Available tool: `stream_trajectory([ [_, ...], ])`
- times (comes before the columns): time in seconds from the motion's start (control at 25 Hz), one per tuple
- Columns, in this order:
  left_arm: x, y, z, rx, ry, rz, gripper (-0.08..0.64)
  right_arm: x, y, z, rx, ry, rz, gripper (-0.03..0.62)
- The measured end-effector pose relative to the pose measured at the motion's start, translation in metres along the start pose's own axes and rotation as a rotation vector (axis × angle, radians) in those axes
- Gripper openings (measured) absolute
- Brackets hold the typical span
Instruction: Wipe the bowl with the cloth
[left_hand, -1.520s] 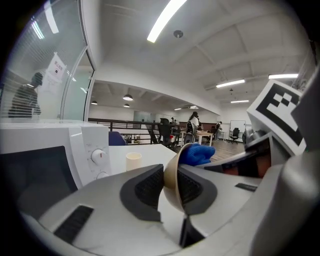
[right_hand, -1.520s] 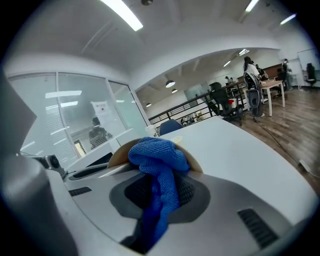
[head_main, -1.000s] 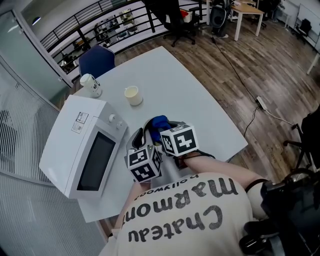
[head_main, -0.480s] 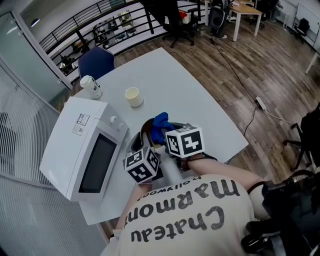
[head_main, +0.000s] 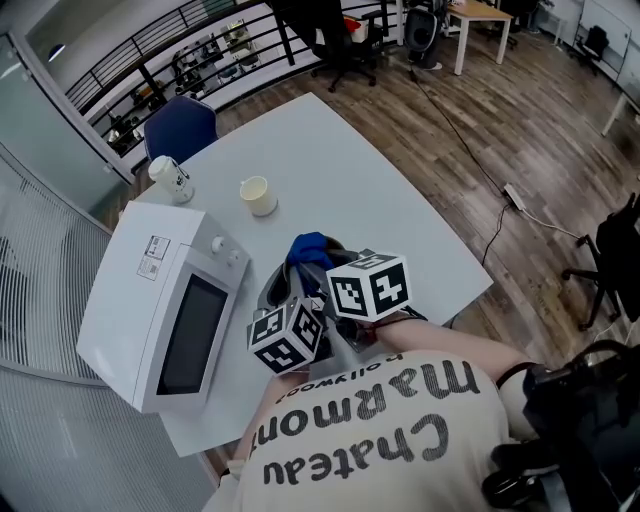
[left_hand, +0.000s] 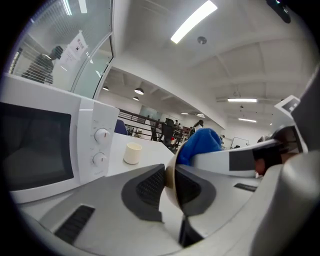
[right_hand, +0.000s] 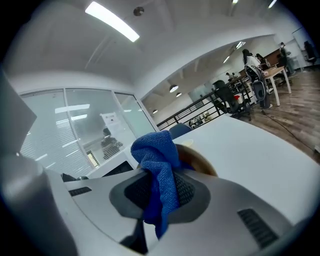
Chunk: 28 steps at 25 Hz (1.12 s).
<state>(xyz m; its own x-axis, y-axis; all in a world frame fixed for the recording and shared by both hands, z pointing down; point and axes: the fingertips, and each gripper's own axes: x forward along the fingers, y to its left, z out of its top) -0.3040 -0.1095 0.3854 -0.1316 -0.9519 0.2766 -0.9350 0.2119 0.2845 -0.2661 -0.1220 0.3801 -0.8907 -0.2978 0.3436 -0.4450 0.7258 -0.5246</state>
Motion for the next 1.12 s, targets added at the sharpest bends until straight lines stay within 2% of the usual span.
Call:
stream_trajectory([
  [0.24, 0.005, -0.002, -0.004, -0.016, 0.006, 0.003, 0.031, 0.002, -0.008, -0.003, 0.058, 0.041, 0.021, 0.058],
  [0.48, 0.014, -0.006, -0.007, -0.008, 0.016, 0.008, 0.034, 0.003, -0.024, -0.01, -0.017, 0.09, -0.062, 0.058],
  [0.68, 0.016, -0.008, -0.005, -0.003, 0.013, -0.005, 0.037, 0.003, -0.027, -0.013, -0.021, 0.111, -0.041, 0.058],
  [1.12, 0.018, -0.006, -0.007, 0.038, 0.025, -0.006, 0.046, 0.001, -0.041, -0.027, -0.139, 0.188, -0.128, 0.058],
])
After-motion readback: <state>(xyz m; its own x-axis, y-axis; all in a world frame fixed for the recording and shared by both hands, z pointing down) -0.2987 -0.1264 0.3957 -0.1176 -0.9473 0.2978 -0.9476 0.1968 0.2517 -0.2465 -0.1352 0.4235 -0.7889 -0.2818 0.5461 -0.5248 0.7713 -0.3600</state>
